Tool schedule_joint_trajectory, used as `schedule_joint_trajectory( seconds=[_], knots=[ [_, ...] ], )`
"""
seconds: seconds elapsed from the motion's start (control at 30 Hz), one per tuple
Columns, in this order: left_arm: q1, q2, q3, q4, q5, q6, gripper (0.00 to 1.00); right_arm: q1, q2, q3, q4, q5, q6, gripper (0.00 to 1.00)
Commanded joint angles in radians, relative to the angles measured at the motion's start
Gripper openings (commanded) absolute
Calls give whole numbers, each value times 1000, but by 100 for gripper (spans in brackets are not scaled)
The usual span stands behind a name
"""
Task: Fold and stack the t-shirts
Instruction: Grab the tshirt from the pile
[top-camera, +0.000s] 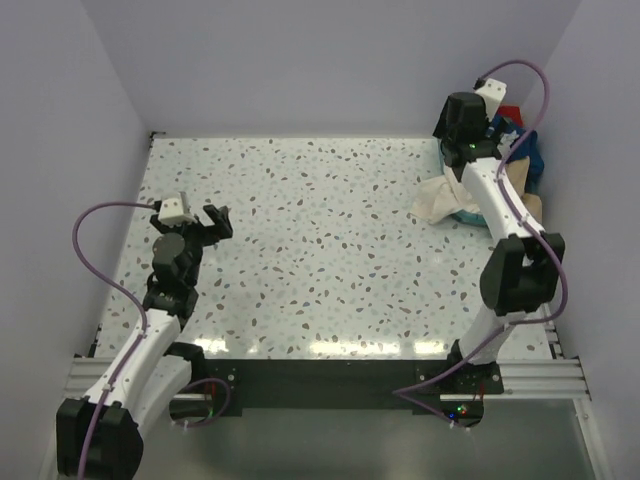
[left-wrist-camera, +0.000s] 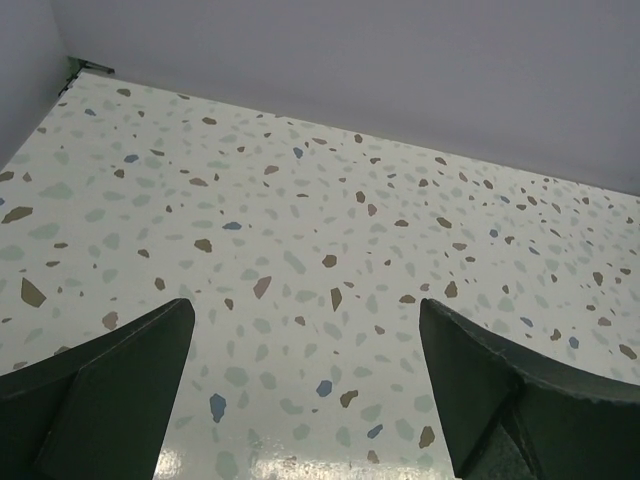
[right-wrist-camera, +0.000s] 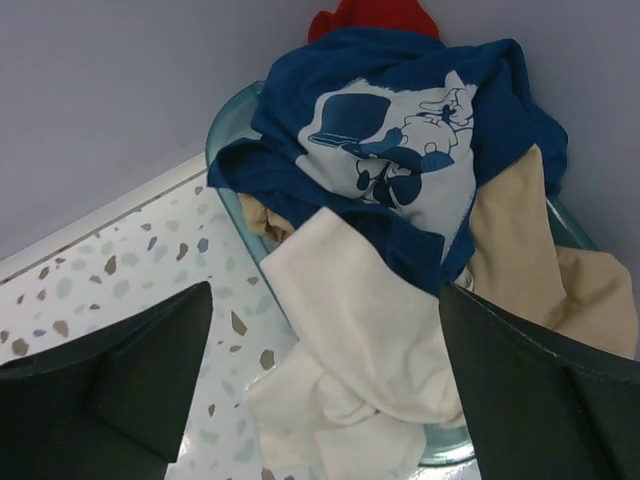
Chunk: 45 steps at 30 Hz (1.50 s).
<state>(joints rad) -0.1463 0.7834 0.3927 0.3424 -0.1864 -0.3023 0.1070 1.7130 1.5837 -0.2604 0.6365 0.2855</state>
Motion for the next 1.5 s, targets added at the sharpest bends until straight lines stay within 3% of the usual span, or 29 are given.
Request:
schedule_joint_trajectory(
  seconds=[0.0, 0.27, 0.53, 0.67, 0.7, 0.9, 1.13, 1.27, 1.47],
  knots=[
    [-1, 7, 8, 73, 28, 20, 100, -30, 124, 189, -108, 124, -31, 99],
    [-1, 14, -5, 124, 65, 17, 100, -173, 382, 381, -158, 26, 14, 99],
    [-1, 11, -14, 135, 68, 15, 100, -210, 488, 486, -158, 17, 7, 97],
    [-1, -1, -17, 136, 71, 15, 100, -213, 476, 461, -111, -4, 0, 75],
    [-1, -4, -21, 136, 70, 15, 100, -214, 459, 444, -99, -14, -5, 59],
    [-1, -21, -28, 129, 68, 14, 100, -214, 428, 461, -88, -34, -25, 2],
    [-1, -61, -35, 121, 57, 12, 100, -214, 220, 316, -39, -92, 7, 0],
    [-1, -59, -43, 129, 56, 12, 100, -198, 7, 204, 39, -130, 7, 0],
    [-1, -47, -43, 135, 59, 14, 100, -83, -179, 141, 111, -124, -74, 0]
  ],
)
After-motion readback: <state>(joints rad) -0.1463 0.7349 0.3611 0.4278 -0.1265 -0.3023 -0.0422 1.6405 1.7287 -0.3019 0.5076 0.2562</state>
